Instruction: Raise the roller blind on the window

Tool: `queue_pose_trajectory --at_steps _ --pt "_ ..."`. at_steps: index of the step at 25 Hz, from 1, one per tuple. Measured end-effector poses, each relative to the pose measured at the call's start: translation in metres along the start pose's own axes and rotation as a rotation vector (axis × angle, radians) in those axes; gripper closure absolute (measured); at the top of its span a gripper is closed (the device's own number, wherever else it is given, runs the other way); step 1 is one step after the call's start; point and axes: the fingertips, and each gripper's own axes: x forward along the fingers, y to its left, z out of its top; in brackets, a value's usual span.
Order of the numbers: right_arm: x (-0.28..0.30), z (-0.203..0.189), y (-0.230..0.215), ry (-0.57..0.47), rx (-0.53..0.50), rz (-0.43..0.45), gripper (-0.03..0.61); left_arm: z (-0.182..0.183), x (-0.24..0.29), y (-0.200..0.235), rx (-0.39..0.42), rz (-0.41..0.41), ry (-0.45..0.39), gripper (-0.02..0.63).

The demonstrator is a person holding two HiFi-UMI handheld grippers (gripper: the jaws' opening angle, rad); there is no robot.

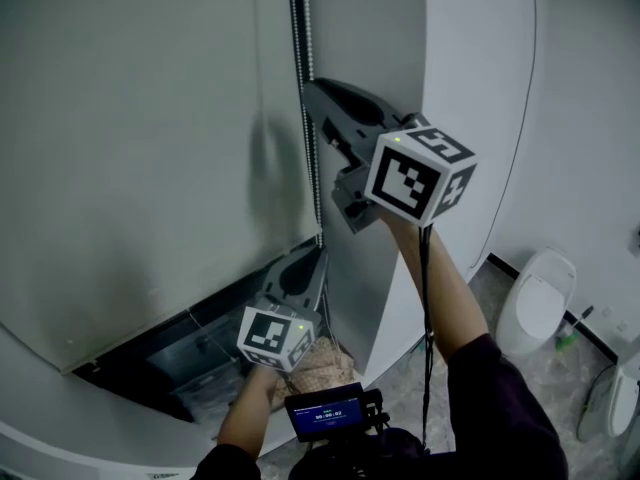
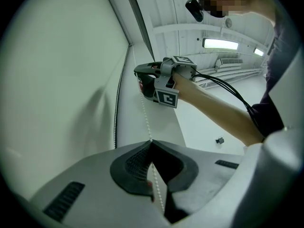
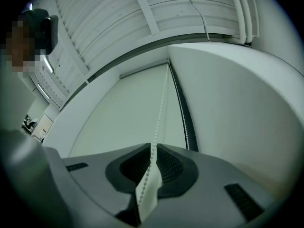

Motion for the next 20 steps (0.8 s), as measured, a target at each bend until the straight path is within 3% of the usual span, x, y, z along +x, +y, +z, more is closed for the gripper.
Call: queue_pose_trajectory --at_steps 10,13,20 --pt "0.000 -0.002 -0.001 0.018 -0.083 -0.041 0.561 0.015 -0.008 0.005 -0.085 -0.050 -0.037 0.601" --pt "-0.001 -0.001 0.000 0.015 -0.114 -0.052 0.561 0.040 -0.010 0.019 -0.116 -0.036 -0.077 0.600" --pt "-0.012 0.007 0.000 0.020 -0.172 -0.068 0.561 0.126 0.013 0.051 -0.084 -0.028 -0.168 0.598"
